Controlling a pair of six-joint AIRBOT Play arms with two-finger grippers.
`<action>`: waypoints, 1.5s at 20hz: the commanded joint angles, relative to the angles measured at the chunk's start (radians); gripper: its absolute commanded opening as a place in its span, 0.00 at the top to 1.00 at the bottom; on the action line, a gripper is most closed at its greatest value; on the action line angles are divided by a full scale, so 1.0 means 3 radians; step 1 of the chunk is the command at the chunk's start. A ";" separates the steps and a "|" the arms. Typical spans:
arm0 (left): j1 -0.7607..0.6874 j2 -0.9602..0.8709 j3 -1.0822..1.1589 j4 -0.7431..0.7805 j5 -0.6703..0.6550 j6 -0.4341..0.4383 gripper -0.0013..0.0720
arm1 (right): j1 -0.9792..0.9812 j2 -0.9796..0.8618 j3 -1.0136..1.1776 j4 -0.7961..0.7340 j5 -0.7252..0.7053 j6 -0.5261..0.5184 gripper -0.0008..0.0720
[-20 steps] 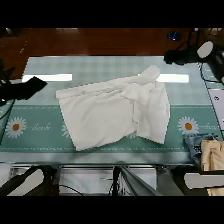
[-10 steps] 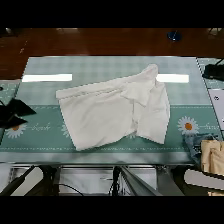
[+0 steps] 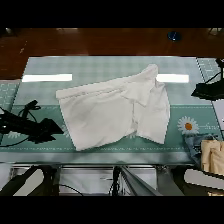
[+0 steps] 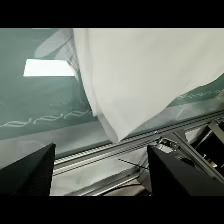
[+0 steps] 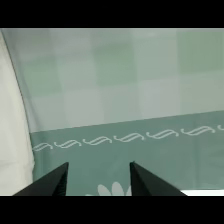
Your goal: Fold the shirts.
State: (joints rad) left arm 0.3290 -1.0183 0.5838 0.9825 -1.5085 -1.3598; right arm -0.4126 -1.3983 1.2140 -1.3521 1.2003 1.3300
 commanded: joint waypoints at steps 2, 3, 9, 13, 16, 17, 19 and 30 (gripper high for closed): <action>-0.0608 -0.0275 -0.0112 -0.0065 0.0329 -0.0048 0.03 | -0.0008 0.0003 -0.0042 0.0065 0.0032 -0.0025 0.35; -0.0744 -0.0370 -0.0112 -0.0070 0.0371 -0.0064 0.03 | -0.0008 0.0003 -0.0042 0.0065 0.0048 -0.0027 0.35; -0.1146 -0.0671 -0.0113 -0.0088 0.0516 -0.0112 0.03 | -0.0006 0.0003 -0.0042 0.0064 0.0103 -0.0027 0.35; -0.1185 -0.0741 -0.0112 -0.0088 0.0732 -0.0229 0.04 | -0.0006 0.0003 -0.0042 0.0066 0.0106 -0.0027 0.35; -0.1317 -0.0895 -0.0111 -0.0212 0.0912 -0.0251 0.05 | -0.0006 0.0003 -0.0042 0.0065 0.0122 -0.0027 0.35; -0.1378 -0.0969 -0.0111 -0.0277 0.0956 -0.0252 0.07 | -0.0006 0.0004 -0.0042 0.0065 0.0140 -0.0025 0.35; -0.1486 -0.1100 -0.0109 -0.0346 0.0993 -0.0253 0.57 | -0.0008 0.0004 -0.0042 0.0064 0.0183 -0.0027 0.35; -0.1520 -0.1118 -0.0109 -0.0348 0.0952 -0.0080 0.95 | -0.0401 -0.0329 -0.0045 0.0996 0.0649 -0.0484 0.25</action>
State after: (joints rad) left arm -0.1257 -1.3560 0.5518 0.8738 -1.2316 -1.3987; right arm -0.4938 -1.4487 1.2011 -1.1748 1.3247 1.2285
